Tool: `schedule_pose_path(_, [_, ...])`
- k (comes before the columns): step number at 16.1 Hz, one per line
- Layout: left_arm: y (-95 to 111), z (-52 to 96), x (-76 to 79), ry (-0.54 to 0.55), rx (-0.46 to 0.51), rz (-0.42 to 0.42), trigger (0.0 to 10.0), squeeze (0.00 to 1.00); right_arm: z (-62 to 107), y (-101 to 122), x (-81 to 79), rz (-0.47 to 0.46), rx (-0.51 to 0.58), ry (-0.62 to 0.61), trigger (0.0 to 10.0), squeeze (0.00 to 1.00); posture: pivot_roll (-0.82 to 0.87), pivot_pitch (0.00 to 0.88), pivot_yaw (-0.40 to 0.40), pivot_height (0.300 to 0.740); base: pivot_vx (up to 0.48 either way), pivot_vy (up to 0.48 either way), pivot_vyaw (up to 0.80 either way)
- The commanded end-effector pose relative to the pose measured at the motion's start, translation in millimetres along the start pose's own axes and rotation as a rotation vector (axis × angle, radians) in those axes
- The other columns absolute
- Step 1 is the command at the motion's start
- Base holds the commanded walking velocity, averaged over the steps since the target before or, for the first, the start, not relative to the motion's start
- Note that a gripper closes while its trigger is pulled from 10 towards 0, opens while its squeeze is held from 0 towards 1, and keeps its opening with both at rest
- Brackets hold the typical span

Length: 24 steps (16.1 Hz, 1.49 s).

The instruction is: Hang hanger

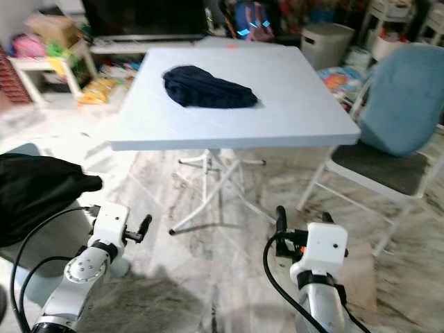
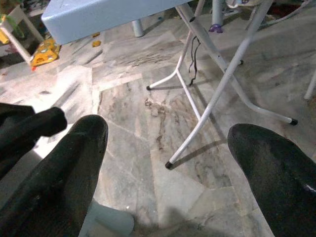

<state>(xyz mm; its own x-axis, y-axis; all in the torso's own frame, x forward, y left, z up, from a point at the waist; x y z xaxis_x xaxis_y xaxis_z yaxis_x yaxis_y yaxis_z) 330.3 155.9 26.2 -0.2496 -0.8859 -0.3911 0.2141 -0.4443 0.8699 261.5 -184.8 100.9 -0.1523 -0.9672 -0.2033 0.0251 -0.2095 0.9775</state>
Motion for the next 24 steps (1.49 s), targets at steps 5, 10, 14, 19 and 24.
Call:
schedule_pose_path(5, [8.3,-5.1,8.3,-0.026,0.018,-0.003,10.0,0.00,0.5,0.4,10.0,0.006,-0.002,-0.031,10.0,0.00,0.04,0.000,-0.017,0.740,0.000,0.322,0.00])
schedule_pose_path(10, [7.0,-5.2,9.4,-0.028,0.013,0.001,10.0,0.00,0.2,0.5,9.8,0.006,-0.004,-0.028,10.0,0.00,0.04,0.000,-0.018,0.740,0.000,0.336,0.00])
schedule_pose_path(14, [6.8,-5.6,10.9,-0.032,0.015,0.003,10.0,0.00,-0.2,1.0,10.5,0.007,-0.003,-0.030,10.0,0.00,0.04,0.000,-0.018,0.740,0.000,0.331,0.00])
schedule_pose_path(19, [6.4,-5.2,12.5,-0.034,0.015,0.007,10.0,0.00,1.2,2.3,10.7,0.006,0.001,-0.027,10.0,0.00,0.04,0.000,-0.018,0.740,0.000,0.336,0.00])
schedule_pose_path(24, [5.2,-5.3,12.3,-0.031,0.010,0.011,10.0,0.00,-1.3,5.8,9.0,0.009,0.012,-0.018,10.0,0.00,0.04,0.000,-0.019,0.740,0.000,0.366,0.00])
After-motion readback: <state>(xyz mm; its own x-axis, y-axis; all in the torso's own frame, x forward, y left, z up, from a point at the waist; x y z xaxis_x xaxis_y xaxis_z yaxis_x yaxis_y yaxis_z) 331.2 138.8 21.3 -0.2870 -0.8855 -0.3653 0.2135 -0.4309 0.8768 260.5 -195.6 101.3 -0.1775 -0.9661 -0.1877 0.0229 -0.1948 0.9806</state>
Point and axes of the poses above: a point about 5 cm out from each wrist's last joint towards the gripper, its own z axis pointing back from the gripper into the wrist, its own y axis along the axis of the wrist's last joint, x = y × z, the point moved 6 cm from there along -z, pointing out of the wrist towards the gripper, and after that the axes turned 12 degrees about -z, right-handed, at the moved point
